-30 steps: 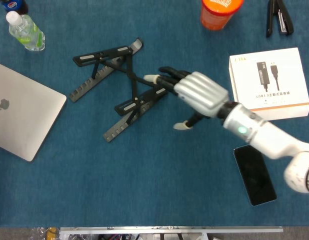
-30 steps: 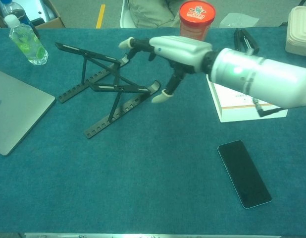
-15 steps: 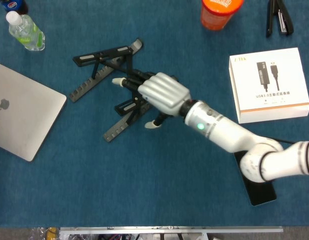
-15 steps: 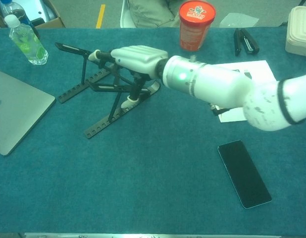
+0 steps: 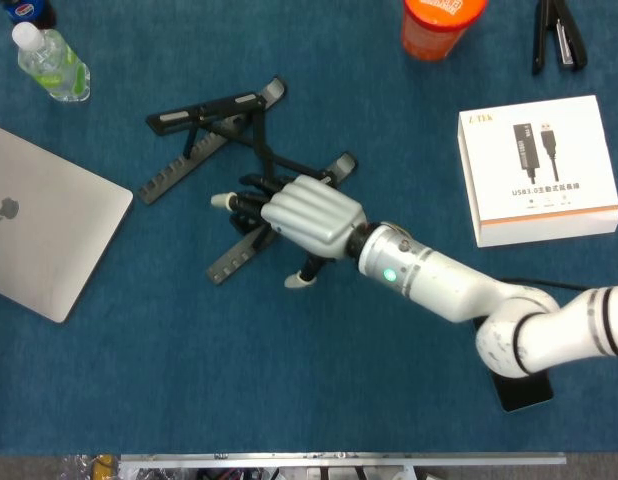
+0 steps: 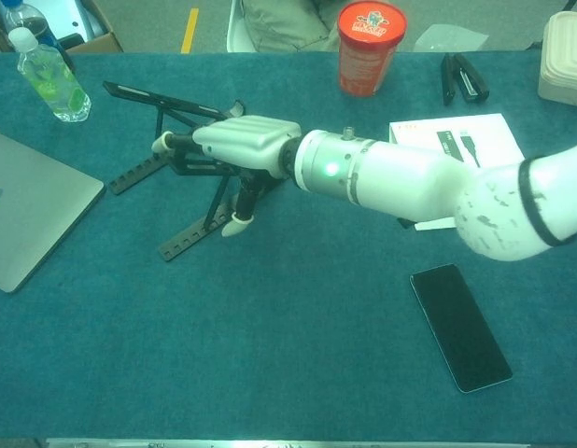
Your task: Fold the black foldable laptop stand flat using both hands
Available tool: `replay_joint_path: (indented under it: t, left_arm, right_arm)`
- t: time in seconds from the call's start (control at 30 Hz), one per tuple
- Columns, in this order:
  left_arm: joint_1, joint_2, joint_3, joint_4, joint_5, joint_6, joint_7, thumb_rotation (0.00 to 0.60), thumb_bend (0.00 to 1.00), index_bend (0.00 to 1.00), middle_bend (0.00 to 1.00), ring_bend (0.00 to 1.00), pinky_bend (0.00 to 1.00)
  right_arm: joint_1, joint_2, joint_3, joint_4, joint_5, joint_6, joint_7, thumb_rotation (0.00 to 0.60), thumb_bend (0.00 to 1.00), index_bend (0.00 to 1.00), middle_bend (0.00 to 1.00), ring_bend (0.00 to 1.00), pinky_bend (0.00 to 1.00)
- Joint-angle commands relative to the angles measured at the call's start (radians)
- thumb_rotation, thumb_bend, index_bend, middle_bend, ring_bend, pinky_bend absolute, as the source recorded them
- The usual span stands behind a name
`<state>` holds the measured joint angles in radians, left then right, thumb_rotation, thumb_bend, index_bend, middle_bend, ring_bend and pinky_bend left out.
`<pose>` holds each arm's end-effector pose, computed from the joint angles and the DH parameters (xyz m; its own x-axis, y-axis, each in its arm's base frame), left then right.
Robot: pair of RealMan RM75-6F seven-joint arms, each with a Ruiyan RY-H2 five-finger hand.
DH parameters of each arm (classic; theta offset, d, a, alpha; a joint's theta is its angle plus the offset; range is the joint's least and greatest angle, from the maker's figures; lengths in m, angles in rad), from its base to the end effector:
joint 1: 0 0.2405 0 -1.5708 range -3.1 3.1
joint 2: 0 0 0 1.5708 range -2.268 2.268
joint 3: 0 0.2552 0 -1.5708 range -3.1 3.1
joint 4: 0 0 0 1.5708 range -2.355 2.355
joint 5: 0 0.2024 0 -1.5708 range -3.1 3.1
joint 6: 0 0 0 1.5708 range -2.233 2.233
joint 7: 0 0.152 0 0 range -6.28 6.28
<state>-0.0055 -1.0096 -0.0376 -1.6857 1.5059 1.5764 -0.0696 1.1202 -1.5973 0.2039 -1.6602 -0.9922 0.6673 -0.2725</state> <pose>-0.3080 0.1608 0.2037 0.3675 -0.0491 0.9287 0.9295 0.0523 -0.3650 0.0113 -0.3049 -0.0692 0.4698 -0.5160 0.7163 -0.7299 -0.6835 -0.0137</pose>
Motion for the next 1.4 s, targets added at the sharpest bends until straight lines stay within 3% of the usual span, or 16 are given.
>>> replay_joint_path:
  t: [0.03, 0.47, 0.93, 1.07, 1.23, 1.4]
  left_arm:
    - [-0.001, -0.001, 0.0, -0.002, 0.003, -0.001, 0.003, 0.6, 0.24, 0.1, 0.05, 0.0, 0.03]
    - [-0.007, -0.002, -0.001, -0.023, 0.012, -0.005, 0.029, 0.6, 0.24, 0.1, 0.05, 0.0, 0.03]
    - [-0.021, -0.006, -0.003, -0.056, 0.024, -0.016, 0.073, 0.6, 0.24, 0.1, 0.05, 0.0, 0.03]
    - [-0.027, -0.01, -0.005, -0.063, 0.029, -0.019, 0.08, 0.6, 0.24, 0.1, 0.05, 0.0, 0.03]
    - [-0.029, -0.013, -0.005, -0.062, 0.031, -0.02, 0.081, 0.6, 0.24, 0.1, 0.05, 0.0, 0.03]
    - [-0.024, -0.01, -0.003, -0.05, 0.025, -0.017, 0.066, 0.6, 0.24, 0.1, 0.05, 0.0, 0.03]
  right_arm:
    - [-0.017, 0.036, -0.021, -0.044, -0.03, 0.001, 0.015, 0.6, 0.0, 0.01, 0.19, 0.04, 0.21]
    - [-0.089, 0.178, -0.104, -0.17, -0.147, -0.003, 0.086, 0.6, 0.0, 0.02, 0.21, 0.05, 0.21]
    - [-0.212, 0.414, -0.192, -0.306, -0.346, 0.019, 0.26, 0.6, 0.0, 0.01, 0.21, 0.06, 0.21]
    - [-0.251, 0.394, -0.179, -0.291, -0.427, 0.099, 0.309, 0.6, 0.0, 0.01, 0.21, 0.06, 0.21]
    - [-0.308, 0.286, -0.184, -0.201, -0.585, 0.253, 0.354, 0.6, 0.0, 0.01, 0.2, 0.06, 0.21]
    - [-0.324, 0.243, -0.187, -0.145, -0.617, 0.287, 0.26, 0.6, 0.0, 0.01, 0.15, 0.05, 0.21]
